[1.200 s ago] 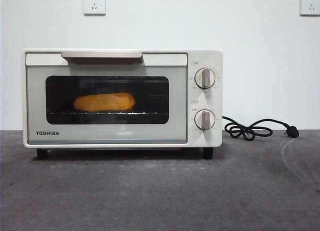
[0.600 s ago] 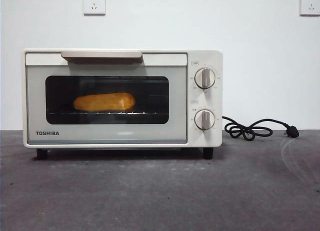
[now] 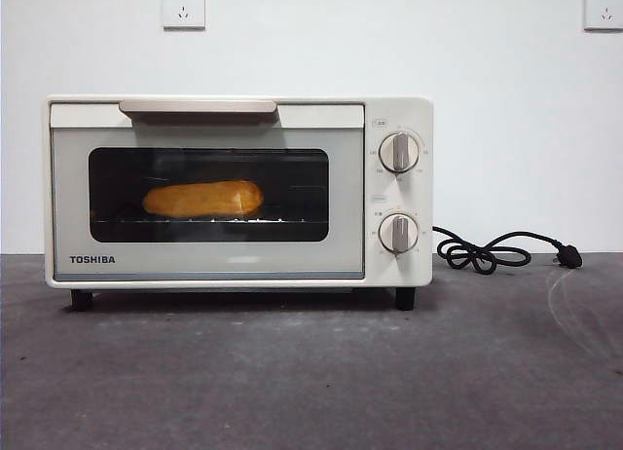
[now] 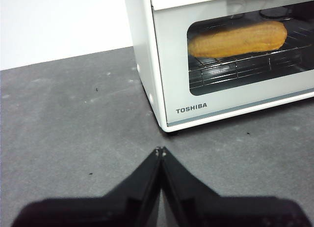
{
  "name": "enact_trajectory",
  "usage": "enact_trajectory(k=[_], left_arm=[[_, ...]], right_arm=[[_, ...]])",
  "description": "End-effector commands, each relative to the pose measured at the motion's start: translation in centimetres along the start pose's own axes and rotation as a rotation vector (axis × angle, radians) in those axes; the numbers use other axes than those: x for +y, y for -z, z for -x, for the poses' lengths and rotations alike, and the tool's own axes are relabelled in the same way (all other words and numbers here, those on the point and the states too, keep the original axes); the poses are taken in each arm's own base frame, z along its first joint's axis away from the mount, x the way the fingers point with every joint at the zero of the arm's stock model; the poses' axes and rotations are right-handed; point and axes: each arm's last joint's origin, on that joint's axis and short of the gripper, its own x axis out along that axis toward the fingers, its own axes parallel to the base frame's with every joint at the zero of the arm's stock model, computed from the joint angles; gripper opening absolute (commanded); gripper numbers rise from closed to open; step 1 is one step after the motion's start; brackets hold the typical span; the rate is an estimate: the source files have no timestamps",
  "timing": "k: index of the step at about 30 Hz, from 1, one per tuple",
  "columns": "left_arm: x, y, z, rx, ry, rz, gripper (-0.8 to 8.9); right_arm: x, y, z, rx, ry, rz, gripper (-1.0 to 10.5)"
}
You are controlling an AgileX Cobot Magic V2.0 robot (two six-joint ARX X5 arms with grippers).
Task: Take the corn from the table,put the corn in the oven
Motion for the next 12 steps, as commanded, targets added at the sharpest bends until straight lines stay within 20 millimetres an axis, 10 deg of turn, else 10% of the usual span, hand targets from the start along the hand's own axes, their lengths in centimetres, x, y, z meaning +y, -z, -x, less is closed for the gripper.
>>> enact_trajectory(k=[1,12], left_arm=[[0.01,0.08,-0.06,-0.010,-0.003,-0.006,-0.04],[0.34,0.13,-0.04,-0.005,-0.037,0.000,-0.04]], right_arm=[[-0.03,0.23,-0.31,0.010,0.002,-0.010,0.0],[-0.03,0.23,-0.31,0.010,0.002,-0.010,0.0]])
